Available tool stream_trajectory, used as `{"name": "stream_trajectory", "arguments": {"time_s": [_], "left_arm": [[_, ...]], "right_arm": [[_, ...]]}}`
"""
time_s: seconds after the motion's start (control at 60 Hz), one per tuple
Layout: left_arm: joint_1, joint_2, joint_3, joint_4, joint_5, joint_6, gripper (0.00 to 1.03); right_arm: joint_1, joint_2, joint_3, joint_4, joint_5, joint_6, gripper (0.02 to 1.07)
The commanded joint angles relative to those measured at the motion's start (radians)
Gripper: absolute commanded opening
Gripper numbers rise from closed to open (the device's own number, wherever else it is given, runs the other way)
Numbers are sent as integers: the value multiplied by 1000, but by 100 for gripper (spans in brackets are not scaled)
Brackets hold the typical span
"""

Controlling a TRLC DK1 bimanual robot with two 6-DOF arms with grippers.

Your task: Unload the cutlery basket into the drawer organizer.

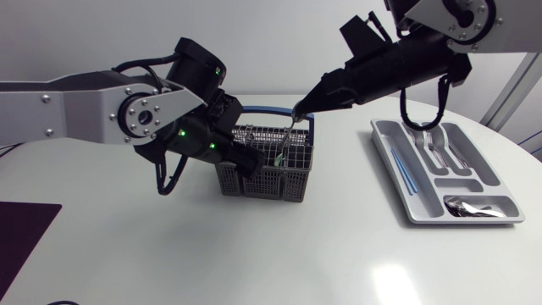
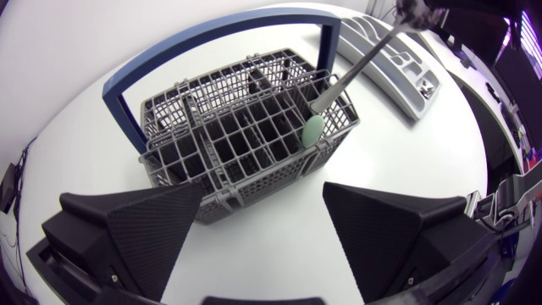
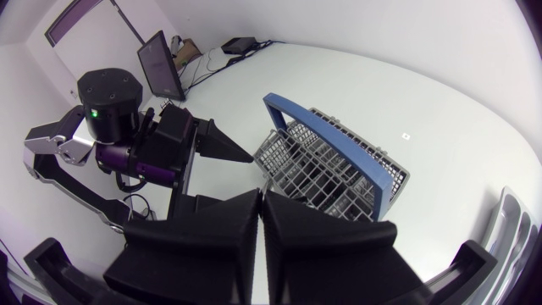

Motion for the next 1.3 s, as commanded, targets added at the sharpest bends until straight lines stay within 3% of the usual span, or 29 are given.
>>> {"name": "stream_trajectory", "arguments": {"time_s": [0.0, 0.4, 0.633, 1.0, 1.283], "left_arm": [[-21, -40, -41, -4, -5, 49, 99], [-86, -87, -76, -20, -5, 153, 99], [-89, -87, -64, -32, 22, 181, 99], [-92, -76, -62, -37, 58, 184, 99], [-87, -56, -54, -37, 162, 136, 99]], "right_arm": [[-22, -27, -3, -23, -15, -5, 7], [-209, -138, -66, -158, -64, -126, 7], [-298, -211, -132, -233, 43, -212, 7], [-464, -325, -299, -208, 362, -362, 7], [-671, -325, -386, -144, 445, -482, 7]]}}
